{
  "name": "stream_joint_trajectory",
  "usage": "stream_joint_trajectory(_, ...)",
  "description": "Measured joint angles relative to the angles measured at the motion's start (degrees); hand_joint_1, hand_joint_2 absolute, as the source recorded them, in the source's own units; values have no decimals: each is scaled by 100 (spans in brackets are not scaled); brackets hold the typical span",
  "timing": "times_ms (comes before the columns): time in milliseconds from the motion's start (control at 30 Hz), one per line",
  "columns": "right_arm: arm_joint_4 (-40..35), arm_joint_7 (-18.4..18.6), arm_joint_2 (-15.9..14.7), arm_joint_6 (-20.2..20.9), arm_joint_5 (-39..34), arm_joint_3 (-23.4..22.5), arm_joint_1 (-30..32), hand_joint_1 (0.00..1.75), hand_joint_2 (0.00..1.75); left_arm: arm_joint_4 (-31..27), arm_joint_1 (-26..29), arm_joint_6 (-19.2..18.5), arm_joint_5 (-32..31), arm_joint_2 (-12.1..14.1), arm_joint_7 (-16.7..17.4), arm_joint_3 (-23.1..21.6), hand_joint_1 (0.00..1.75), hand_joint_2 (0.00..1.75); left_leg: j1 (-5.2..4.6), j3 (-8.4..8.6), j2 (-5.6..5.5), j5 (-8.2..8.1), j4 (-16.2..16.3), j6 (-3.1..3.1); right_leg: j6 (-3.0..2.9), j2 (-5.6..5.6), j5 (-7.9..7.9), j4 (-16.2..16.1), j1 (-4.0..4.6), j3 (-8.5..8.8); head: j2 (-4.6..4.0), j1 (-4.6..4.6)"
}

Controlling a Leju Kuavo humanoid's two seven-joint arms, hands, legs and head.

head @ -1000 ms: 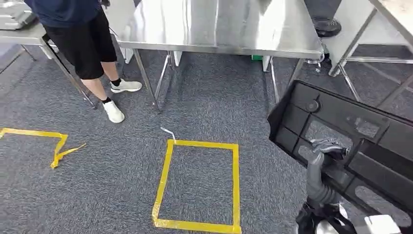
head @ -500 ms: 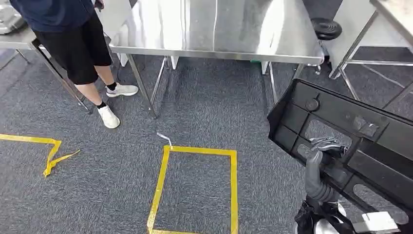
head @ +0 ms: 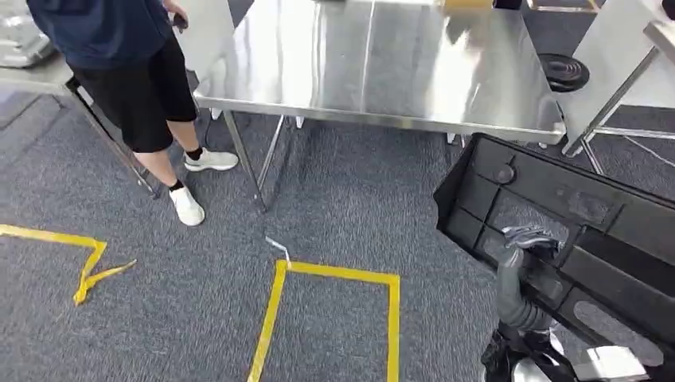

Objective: Take the parts from the cabinet and place them on the table.

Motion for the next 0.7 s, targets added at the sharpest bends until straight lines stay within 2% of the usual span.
stream_joint_trajectory(33, -2, -2, 0, 0, 0, 0, -2, 175, 175, 0, 0, 0, 0, 2, 0, 0, 0, 175, 6, 19, -1, -12, -13, -5, -20, 3, 10, -1, 3, 9, 0, -4)
stream_joint_trajectory(133, -4, -2, 0, 0, 2, 0, -3, 175, 175, 0, 0, 2, 0, 2, 0, 0, 0, 175, 7, 23, -1, -16, -16, -8, -26, 4, 13, -1, 3, 14, 2, -6)
stream_joint_trajectory(167, -7, -2, 0, 0, 2, 0, -3, 175, 175, 0, 1, 0, -2, 2, 0, 0, 0, 175, 7, 51, 2, -9, -4, -17, -48, 12, 26, -6, 0, 26, 2, -15)
stream_joint_trajectory(200, -13, -7, 2, -2, -4, -11, -31, 175, 175, -2, -28, -4, 0, -6, 2, 0, 0, 175, 32, -65, 51, 148, 489, -52, -274, 64, 6, -25, -77, 169, 2, -24)
stream_joint_trajectory(233, -22, -9, 15, -2, 0, -11, -35, 175, 175, 4, -49, -28, 4, -31, 2, 0, 0, 175, 62, -1036, 161, 89, 1762, -154, -431, 53, -225, -35, -61, 399, 2, -24)
stream_joint_trajectory(267, -22, -9, 15, -2, 0, -11, -33, 175, 175, 4, -26, -28, 7, -31, 2, 0, 0, 175, 95, -1399, 164, -451, 1876, -193, -431, 85, -379, -36, -64, 543, 2, -26)
stream_joint_trajectory(300, -22, -9, 15, -2, -2, -11, -28, 175, 175, 4, -17, -28, 13, -28, 2, 0, 0, 175, 109, -1556, 168, -671, 1819, -202, -419, 99, -481, -36, -72, 659, 2, -26)
stream_joint_trajectory(333, -22, -9, 18, -2, -2, -11, -23, 175, 175, 4, -11, -35, 15, -28, 2, 0, 0, 175, 120, -1627, 177, -702, 1639, -207, -404, 106, -582, -37, -84, 790, 2, -26)
stream_joint_trajectory(367, -22, -9, 22, -2, -2, -11, -21, 175, 175, 4, -6, -35, 15, -26, 2, 0, 0, 175, 124, -1632, 191, -522, 1352, -197, -384, 107, -687, -40, -91, 910, 2, -26)
stream_joint_trajectory(400, -22, -9, 24, -2, -2, -11, -21, 175, 175, 4, -1, -37, 15, -22, 4, 0, 0, 175, 126, -1610, 208, -39, 966, -185, -358, 96, -797, -48, -102, 996, 2, -28)
stream_joint_trajectory(433, -20, -9, 26, 0, 0, -9, -24, 175, 175, 4, 18, -46, 15, -20, 7, 0, 0, 175, 126, -1606, 251, 685, 615, -152, -335, 89, -884, -67, -101, 1043, 0, -30)
stream_joint_trajectory(467, -11, -2, 33, 4, 6, -2, -18, 175, 175, 4, 25, -52, 13, -17, 9, 0, 0, 175, 91, -1605, 274, 1019, 499, -116, -284, 124, -988, -66, -58, 1153, 2, -70)
stream_joint_trajectory(500, -13, -2, 37, 4, 6, -2, -21, 175, 175, 4, 14, -68, 13, -15, 26, 0, 0, 175, 69, -1557, 273, 987, 512, -91, -241, 114, -1053, -166, -56, 1219, 0, -33)
stream_joint_trajectory(533, -20, 9, 42, 4, 4, -2, -18, 175, 175, 4, 12, -70, 13, -22, 24, 0, 0, 175, 70, -1473, 247, 971, 420, -49, -162, 120, -977, -183, -53, 1435, 2, -59)
stream_joint_trajectory(567, -26, 7, 44, 9, 7, -2, -15, 175, 175, 4, 13, -74, 11, -28, 24, 0, 0, 175, 70, -1396, 248, 959, 386, 2, -63, 126, -848, -141, -34, 1396, 2, -55)
stream_joint_trajectory(600, -26, 11, 44, 11, 9, 0, -36, 175, 175, 0, 11, -85, 4, -22, 17, 0, 0, 175, 75, -1204, 206, 957, 327, 57, 9, 120, -773, 143, -35, 1253, 2, -55)
stream_joint_trajectory(633, -22, 22, 42, 11, 9, 0, -31, 175, 175, 0, 10, -94, 2, -22, 20, 0, 0, 175, 69, -1083, 215, 881, 304, 114, 25, 110, -568, 648, -48, 1007, 0, -28)
stream_joint_trajectory(667, -22, 26, 42, 11, 9, 0, -30, 175, 175, 0, 4, -94, 0, -20, 20, 0, 0, 175, 56, -968, 201, 784, 285, 173, -30, 112, -516, 1149, -45, 640, 2, -44)
stream_joint_trajectory(700, -17, 28, 42, 11, 9, 2, -15, 175, 175, 0, -2, -94, -4, -13, 20, 0, 0, 175, 51, -857, 177, 691, 268, 192, -124, 111, -635, 1488, -33, 326, 0, -39)
